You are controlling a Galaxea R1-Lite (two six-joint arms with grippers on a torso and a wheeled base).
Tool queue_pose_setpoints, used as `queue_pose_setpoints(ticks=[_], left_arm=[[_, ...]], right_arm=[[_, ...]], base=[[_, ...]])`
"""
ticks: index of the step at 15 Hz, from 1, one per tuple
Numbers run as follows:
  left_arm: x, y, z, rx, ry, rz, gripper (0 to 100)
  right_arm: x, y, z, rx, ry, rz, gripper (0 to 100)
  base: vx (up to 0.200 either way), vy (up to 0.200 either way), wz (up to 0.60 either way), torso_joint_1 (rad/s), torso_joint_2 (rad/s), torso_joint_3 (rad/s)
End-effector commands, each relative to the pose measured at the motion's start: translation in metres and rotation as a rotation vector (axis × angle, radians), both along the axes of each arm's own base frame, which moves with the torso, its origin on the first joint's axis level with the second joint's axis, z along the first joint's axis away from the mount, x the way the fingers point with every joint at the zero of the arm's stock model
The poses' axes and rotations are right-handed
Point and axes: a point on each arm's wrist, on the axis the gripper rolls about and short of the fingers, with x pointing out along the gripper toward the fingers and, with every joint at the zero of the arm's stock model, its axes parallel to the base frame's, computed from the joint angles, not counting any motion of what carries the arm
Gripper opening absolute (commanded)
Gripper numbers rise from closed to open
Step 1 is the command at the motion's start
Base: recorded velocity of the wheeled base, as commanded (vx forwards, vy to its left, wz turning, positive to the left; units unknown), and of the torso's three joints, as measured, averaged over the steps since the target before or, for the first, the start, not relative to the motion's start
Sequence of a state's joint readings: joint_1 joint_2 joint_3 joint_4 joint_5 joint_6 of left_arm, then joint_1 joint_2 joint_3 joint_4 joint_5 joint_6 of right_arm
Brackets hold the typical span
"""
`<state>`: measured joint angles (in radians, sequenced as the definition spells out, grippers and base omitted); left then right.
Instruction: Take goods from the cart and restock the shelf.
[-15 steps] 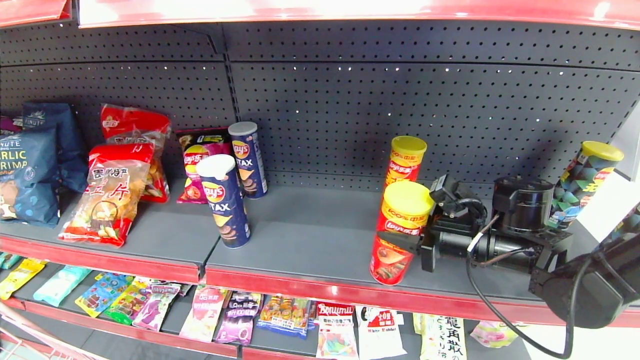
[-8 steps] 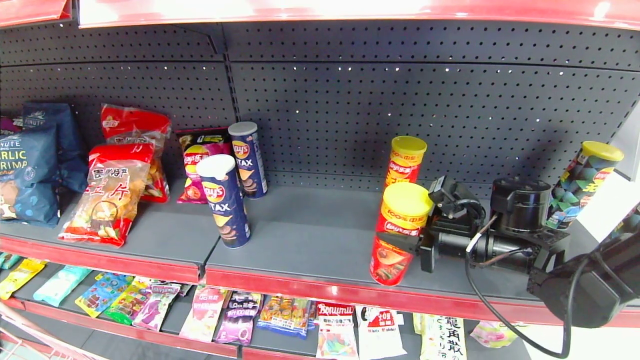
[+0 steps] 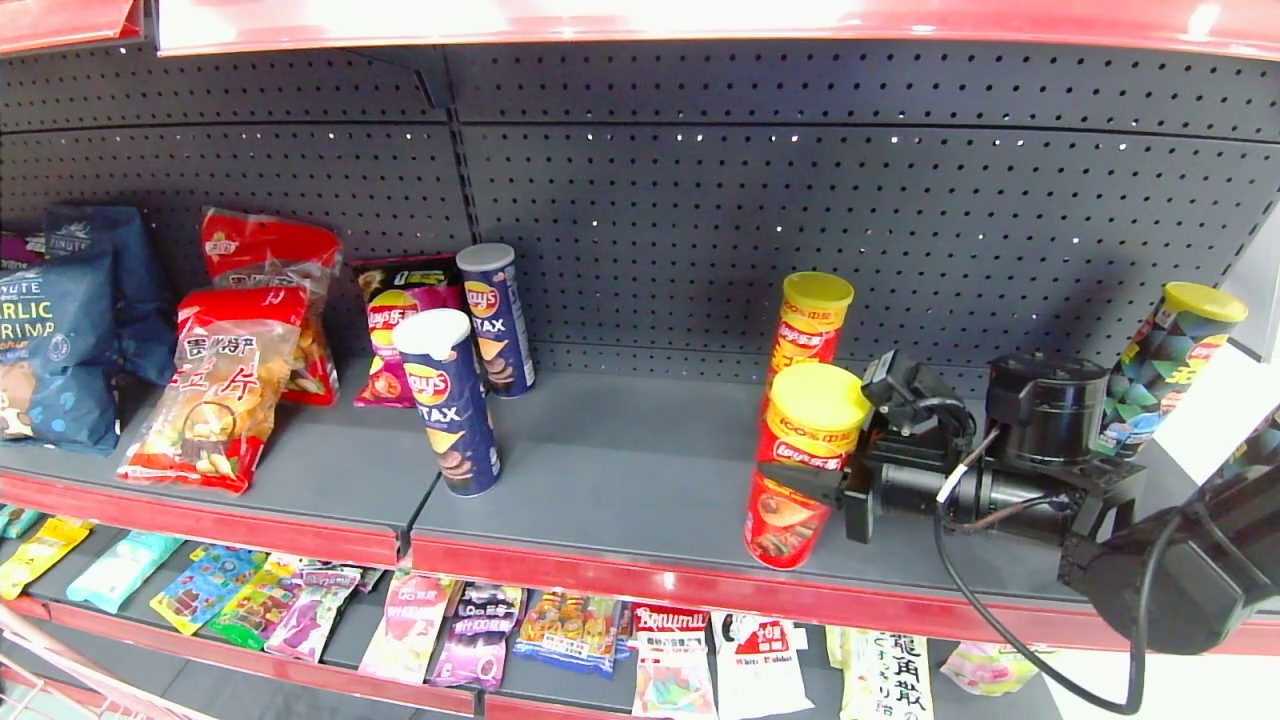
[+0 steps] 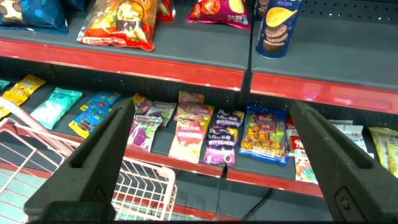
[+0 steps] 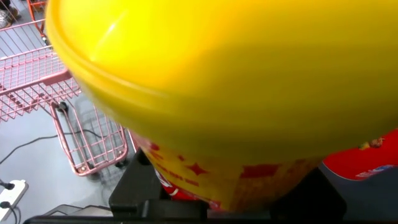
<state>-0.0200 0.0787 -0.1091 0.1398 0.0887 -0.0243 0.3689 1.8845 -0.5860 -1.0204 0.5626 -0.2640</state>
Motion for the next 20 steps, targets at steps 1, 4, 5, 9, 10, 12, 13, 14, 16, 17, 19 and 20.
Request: queue_pose_setpoints(ticks=[1,4,5,9,10,12,13,14,16,17,19,20], left_arm=[[0.0000,0.0000,-0.0001,0.000,0.000,0.000,100],[0.0000,0.0000,-0.0001,0.000,0.000,0.000,100],[0.0000,0.0000,-0.0001,0.000,0.000,0.000,100],[0.0000,0.0000,-0.0001,0.000,0.000,0.000,100],[0.0000,0.0000,-0.0001,0.000,0.000,0.000,100],[0.0000,0.0000,-0.0001,0.000,0.000,0.000,100],[0.0000,0.0000,-0.0001,0.000,0.000,0.000,100],[0.0000,0.0000,-0.0001,0.000,0.000,0.000,100],[0.0000,0.0000,-0.0001,0.000,0.000,0.000,100],[0.0000,0.0000,-0.0001,0.000,0.000,0.000,100],[0.0000,0.0000,-0.0001,0.000,0.000,0.000,100],[0.0000,0.0000,-0.0001,0.000,0.000,0.000,100]], right_arm=[[0.0005,0.0010,-0.0012,-0.001,0.003,0.003,0],[0.0002,0.0008,-0.0023,-0.002,0.007,0.003,0],[-0.0001,0.0007,-0.0027,-0.002,0.010,0.002,0],[-0.0006,0.0005,-0.0033,-0.003,0.012,0.002,0],[-0.0006,0.0005,-0.0033,-0.003,0.012,0.002,0],[-0.0008,0.0004,-0.0036,-0.003,0.015,0.002,0],[-0.0010,0.0009,-0.0036,-0.003,0.015,0.003,0],[-0.0010,0.0009,-0.0036,-0.003,0.015,0.003,0],[-0.0013,0.0008,-0.0040,-0.003,0.017,0.003,0],[-0.0015,0.0007,-0.0043,-0.005,0.017,0.004,0],[-0.0015,0.0007,-0.0043,-0.004,0.018,0.005,0],[-0.0018,0.0011,-0.0051,-0.005,0.021,0.006,0]], base=[[0.000,0.000,0.00,0.000,0.00,0.000],[0.000,0.000,0.00,0.000,0.00,0.000],[0.000,0.000,0.00,0.000,0.00,0.000],[0.000,0.000,0.00,0.000,0.00,0.000],[0.000,0.000,0.00,0.000,0.00,0.000],[0.000,0.000,0.00,0.000,0.00,0.000],[0.000,0.000,0.00,0.000,0.00,0.000],[0.000,0.000,0.00,0.000,0.00,0.000],[0.000,0.000,0.00,0.000,0.00,0.000],[0.000,0.000,0.00,0.000,0.00,0.000],[0.000,0.000,0.00,0.000,0.00,0.000],[0.000,0.000,0.00,0.000,0.00,0.000]])
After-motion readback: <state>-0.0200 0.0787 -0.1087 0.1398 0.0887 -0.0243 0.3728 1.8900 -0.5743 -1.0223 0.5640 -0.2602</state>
